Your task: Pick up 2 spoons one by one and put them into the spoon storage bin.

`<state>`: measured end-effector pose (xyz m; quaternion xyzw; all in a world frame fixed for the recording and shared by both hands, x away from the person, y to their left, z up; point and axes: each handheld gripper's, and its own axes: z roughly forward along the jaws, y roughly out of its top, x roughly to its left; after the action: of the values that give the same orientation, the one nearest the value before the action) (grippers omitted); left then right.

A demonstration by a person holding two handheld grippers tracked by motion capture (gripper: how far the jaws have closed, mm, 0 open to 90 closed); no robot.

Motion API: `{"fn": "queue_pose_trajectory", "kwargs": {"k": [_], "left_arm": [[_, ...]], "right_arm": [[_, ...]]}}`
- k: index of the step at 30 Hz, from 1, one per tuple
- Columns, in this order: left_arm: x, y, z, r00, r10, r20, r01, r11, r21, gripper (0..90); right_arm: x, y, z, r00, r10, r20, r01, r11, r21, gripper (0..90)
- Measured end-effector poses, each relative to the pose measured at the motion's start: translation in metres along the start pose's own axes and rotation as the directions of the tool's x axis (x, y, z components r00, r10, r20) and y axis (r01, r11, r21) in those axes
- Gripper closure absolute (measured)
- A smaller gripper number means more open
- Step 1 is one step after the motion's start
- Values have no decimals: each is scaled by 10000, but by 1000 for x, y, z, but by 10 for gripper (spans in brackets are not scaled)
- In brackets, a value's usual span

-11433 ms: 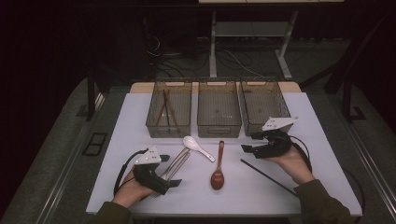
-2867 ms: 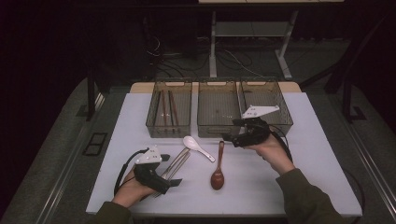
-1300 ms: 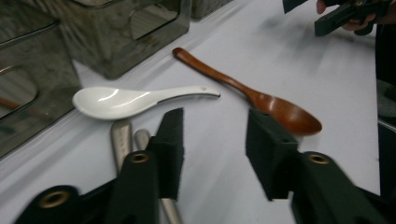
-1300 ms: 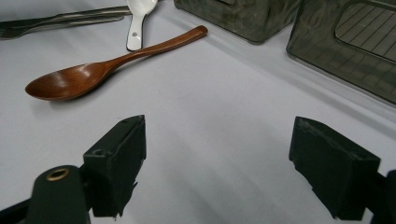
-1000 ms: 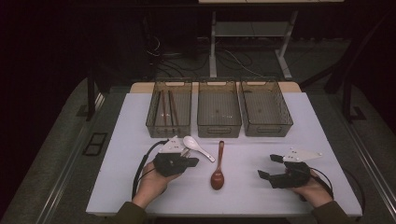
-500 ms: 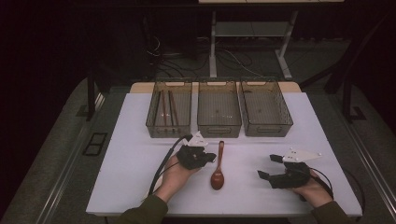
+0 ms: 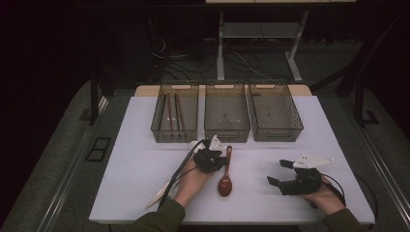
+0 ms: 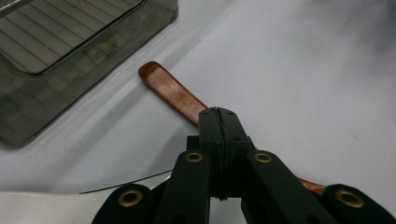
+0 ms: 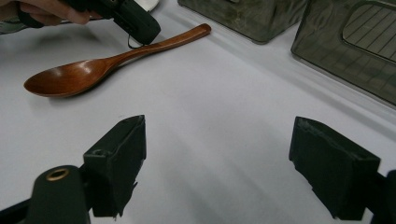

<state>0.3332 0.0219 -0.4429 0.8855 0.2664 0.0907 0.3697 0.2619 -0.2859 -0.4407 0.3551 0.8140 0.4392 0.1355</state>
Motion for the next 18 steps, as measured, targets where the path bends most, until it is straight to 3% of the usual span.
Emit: {"fn": "queue_pose_trajectory", "kwargs": {"k": [2,8,18], "left_arm": [[-1,0,2,9999,-165,17,165,9999,-12,890],[-5,3,9,9996,-152,228,154,9999,-80,890],[-19,11,21,9955,538,786,-539,9985,-12,890]], "right_arm": [[0,0,0,10000,-27,4,27,10000,-4,191],[0,0,0,10000,-72,4,72,10000,-20,191],[0,1,-1,10000,-51,-13,51,10000,-39,191]]}}
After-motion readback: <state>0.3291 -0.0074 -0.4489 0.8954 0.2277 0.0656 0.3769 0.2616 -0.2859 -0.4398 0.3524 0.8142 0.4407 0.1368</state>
